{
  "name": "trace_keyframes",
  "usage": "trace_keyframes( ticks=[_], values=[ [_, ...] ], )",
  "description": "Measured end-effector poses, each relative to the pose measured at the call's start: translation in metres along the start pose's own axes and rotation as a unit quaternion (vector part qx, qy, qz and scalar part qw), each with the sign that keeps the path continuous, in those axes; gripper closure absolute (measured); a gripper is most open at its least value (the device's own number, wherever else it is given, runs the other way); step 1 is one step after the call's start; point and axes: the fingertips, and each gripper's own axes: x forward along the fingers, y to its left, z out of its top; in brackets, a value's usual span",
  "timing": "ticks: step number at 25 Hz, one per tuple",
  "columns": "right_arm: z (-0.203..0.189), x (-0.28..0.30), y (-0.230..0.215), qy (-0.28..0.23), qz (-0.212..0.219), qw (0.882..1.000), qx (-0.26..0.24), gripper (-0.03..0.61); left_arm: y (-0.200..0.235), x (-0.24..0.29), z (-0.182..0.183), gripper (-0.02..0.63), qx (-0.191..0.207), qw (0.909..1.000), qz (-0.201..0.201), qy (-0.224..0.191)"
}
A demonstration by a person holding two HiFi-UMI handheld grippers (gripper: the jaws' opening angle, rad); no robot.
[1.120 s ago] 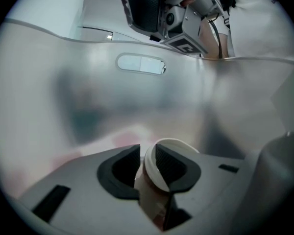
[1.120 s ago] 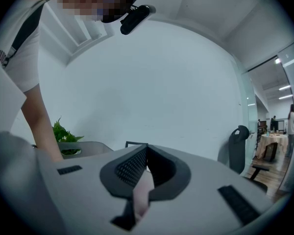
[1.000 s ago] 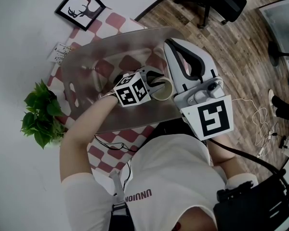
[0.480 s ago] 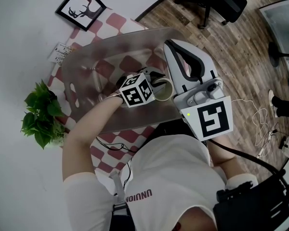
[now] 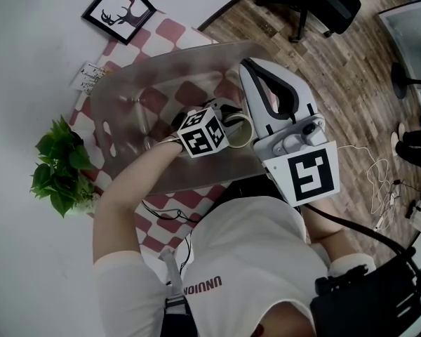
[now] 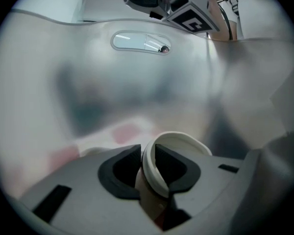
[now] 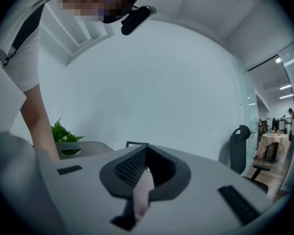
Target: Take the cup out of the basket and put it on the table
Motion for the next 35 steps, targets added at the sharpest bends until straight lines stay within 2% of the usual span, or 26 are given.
trace_keyframes(
  ticks=[17,35],
  values=[
    [-0.0013,-0.0005,-0.0021,0.003,-0.003,1.000,0.000,0.560,-0.0008,0.0001,0.0015,0.538,0.023,0.9997,-0.003,0.008],
    [-0.0005,-0.0018,-0.0016,0.001,-0.004,1.000,-0.002,0.560,-0.0027,-0.0072,0.0019,0.545,0.029,0.9995,-0.006,0.012]
  ],
)
